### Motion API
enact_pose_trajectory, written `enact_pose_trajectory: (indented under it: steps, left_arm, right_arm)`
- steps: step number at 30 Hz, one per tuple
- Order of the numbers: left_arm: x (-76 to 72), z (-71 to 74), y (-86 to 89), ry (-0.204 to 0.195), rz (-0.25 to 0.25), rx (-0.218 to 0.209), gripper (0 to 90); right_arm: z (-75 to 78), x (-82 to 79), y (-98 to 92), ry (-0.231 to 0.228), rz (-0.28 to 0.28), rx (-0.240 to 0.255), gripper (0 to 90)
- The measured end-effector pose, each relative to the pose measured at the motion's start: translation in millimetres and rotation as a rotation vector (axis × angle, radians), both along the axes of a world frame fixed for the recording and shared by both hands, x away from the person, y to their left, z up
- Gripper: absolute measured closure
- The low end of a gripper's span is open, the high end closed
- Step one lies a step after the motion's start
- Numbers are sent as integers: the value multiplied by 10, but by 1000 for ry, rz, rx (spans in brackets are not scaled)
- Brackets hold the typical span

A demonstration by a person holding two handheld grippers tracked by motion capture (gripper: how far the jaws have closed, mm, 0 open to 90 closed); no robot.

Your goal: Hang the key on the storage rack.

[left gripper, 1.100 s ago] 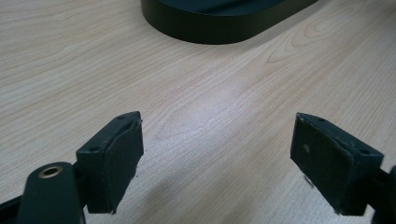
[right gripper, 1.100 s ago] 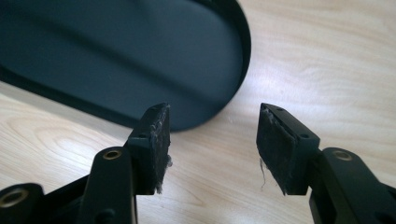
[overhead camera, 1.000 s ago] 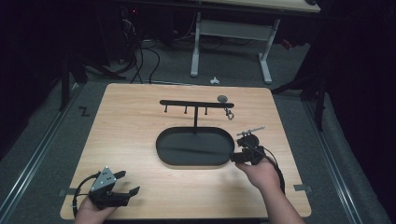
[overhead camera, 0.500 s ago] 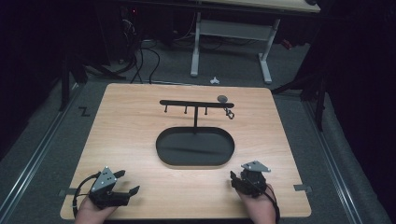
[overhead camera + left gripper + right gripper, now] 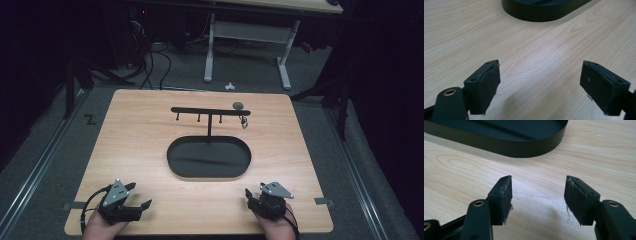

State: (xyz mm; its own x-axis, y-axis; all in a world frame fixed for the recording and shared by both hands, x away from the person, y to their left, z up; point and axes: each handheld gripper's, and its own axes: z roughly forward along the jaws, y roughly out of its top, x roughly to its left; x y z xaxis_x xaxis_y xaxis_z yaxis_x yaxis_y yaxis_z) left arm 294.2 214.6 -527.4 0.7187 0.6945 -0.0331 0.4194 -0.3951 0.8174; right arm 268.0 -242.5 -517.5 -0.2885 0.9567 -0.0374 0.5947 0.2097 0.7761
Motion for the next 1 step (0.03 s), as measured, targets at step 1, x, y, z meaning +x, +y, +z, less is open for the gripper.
enact_pose_trajectory:
  steps: [1]
  left_arm:
    - [0, -1, 3, 0, -1, -3, 170]
  right_arm:
    - [9, -1, 6, -6, -6, 3, 400]
